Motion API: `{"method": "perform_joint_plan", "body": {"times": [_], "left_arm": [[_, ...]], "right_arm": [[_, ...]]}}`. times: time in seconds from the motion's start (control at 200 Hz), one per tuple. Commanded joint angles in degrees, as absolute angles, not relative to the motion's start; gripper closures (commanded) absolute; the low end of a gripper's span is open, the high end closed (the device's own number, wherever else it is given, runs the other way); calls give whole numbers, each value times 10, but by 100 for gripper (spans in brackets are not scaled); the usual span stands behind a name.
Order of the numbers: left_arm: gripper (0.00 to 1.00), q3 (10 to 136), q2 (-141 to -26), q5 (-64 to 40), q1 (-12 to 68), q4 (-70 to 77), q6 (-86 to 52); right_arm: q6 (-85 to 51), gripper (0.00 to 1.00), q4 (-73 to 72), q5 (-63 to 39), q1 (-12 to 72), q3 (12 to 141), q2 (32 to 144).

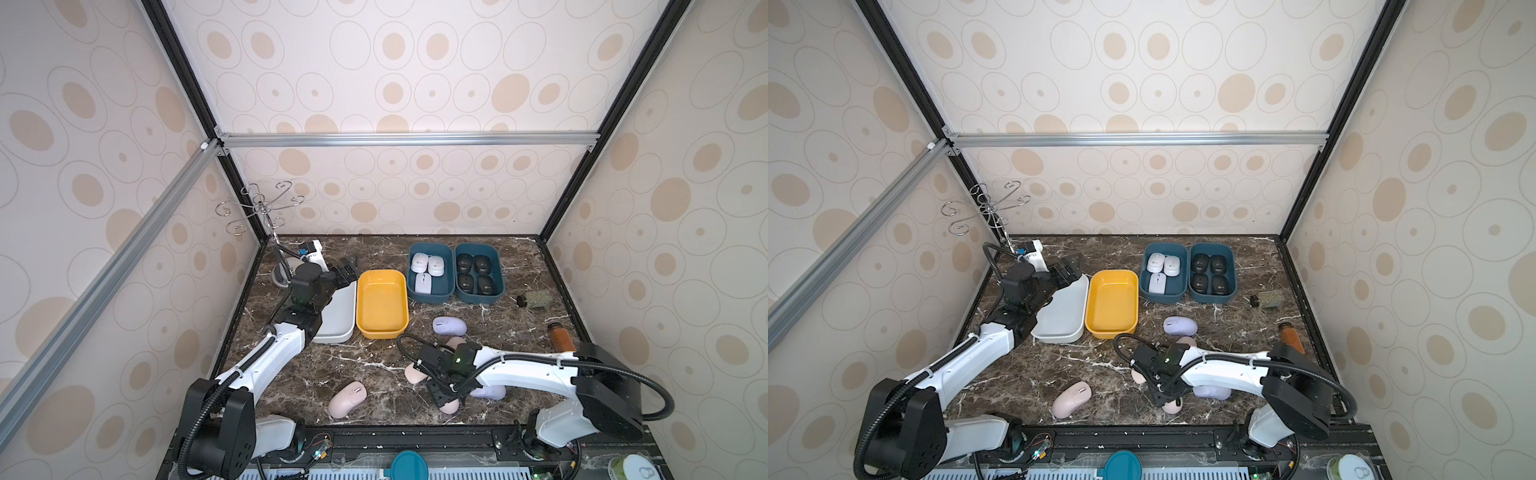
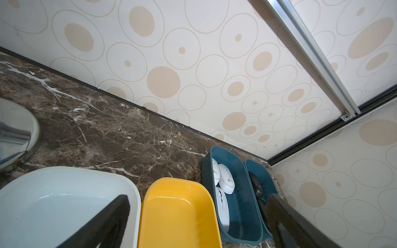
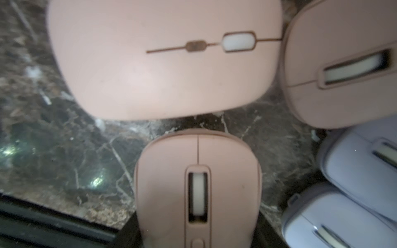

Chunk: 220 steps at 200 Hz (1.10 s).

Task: Place the mice by color into the storage box
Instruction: Pick up the mouse from the center of the board, then place the mouse in the storage box.

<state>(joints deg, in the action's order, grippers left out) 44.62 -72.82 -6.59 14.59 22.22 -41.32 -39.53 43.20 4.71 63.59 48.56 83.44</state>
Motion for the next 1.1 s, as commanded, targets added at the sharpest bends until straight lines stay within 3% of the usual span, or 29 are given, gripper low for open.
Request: {"method": "perform_joint_plan", "body": {"times": [0.0,0.17,0.345,0.71,1.095], "left_arm": [[0,466,-725,-61,143,231,-425],[0,458,-710,-32,128,232,-419],[0,456,-702,-2,113,228,-394],[0,449,-695,42,99,226,-375],[0,450,-712,35,98,227,-372]], "right_arm": [[-405,52,511,100,642,552,799],[-373,53,518,162,629,690,854],[-361,55,423,200,587,818,958],[-340,58,316,186,525,1018,1208],[-346,58,283,119,480,1143,1377]]}}
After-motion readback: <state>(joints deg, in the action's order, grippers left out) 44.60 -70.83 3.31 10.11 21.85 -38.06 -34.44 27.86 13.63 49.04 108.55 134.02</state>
